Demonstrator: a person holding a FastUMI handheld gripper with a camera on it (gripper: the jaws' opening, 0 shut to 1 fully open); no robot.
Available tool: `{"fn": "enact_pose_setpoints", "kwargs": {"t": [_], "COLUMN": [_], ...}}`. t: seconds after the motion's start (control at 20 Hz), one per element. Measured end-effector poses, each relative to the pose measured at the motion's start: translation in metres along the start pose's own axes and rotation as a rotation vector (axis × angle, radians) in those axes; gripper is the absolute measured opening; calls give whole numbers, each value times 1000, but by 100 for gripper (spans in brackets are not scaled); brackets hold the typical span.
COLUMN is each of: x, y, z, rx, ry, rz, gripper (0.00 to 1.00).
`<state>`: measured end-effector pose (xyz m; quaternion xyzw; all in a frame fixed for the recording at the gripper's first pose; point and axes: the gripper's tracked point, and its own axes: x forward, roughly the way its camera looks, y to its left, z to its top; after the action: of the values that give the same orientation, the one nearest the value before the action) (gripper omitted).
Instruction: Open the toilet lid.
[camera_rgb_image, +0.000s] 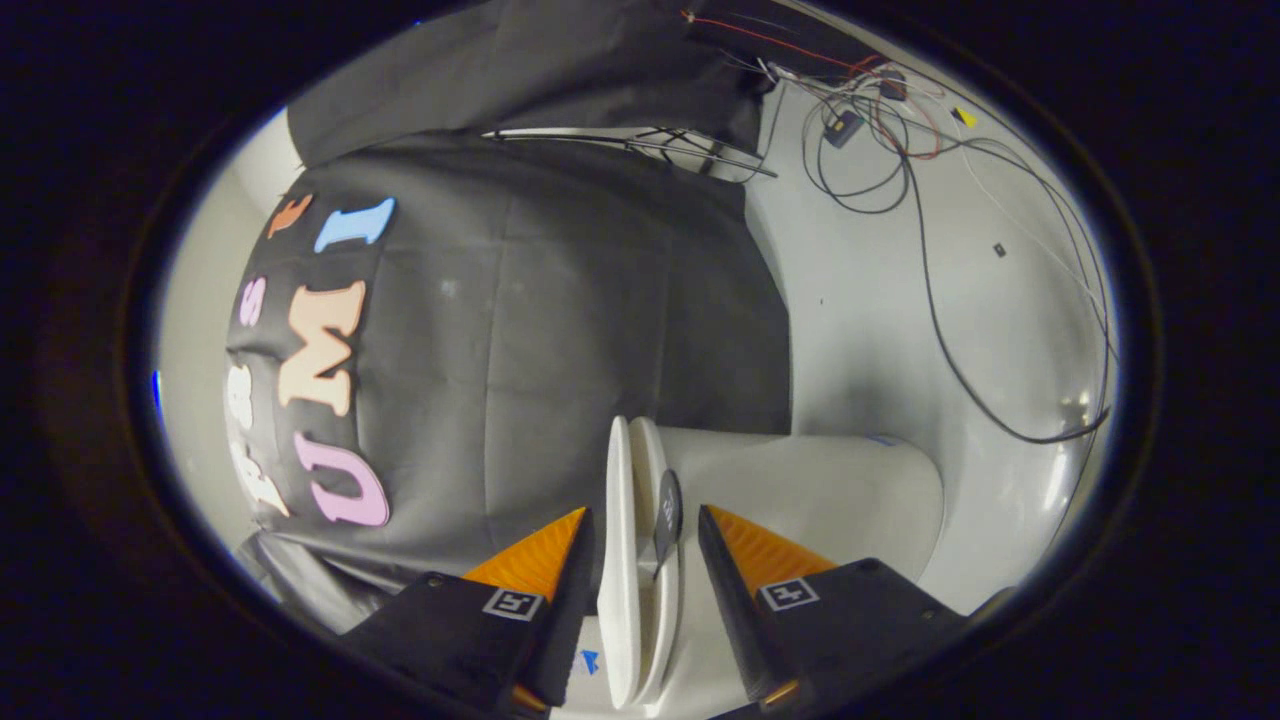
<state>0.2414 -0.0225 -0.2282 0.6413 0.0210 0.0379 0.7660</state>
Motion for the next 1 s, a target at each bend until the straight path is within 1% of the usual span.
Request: {"fn": "enact_pose_setpoints", "kwargs": {"t": [0.05, 0.15, 0.2, 0.25, 0.3, 0.4, 0.45, 0.65, 0.85, 1.0], "x": [7, 19, 24, 26, 27, 28, 27, 19, 11, 3], "y": [-1, 7, 10, 5, 4, 6, 8, 47, 91, 134], "z": [3, 5, 5, 3, 1, -3, -4, -2, -14, -30], "rx": [26, 70, 89, 97, 92, 50, 16, -90, -223, -307], "ry": [4, 11, 14, 25, 33, 43, 49, 47, 29, 16], "rz": [2, 48, 64, 38, 25, 21, 23, 92, 88, 109], "gripper": [63, 49, 39, 30, 25, 7, 4, 3, 3, 4]}}
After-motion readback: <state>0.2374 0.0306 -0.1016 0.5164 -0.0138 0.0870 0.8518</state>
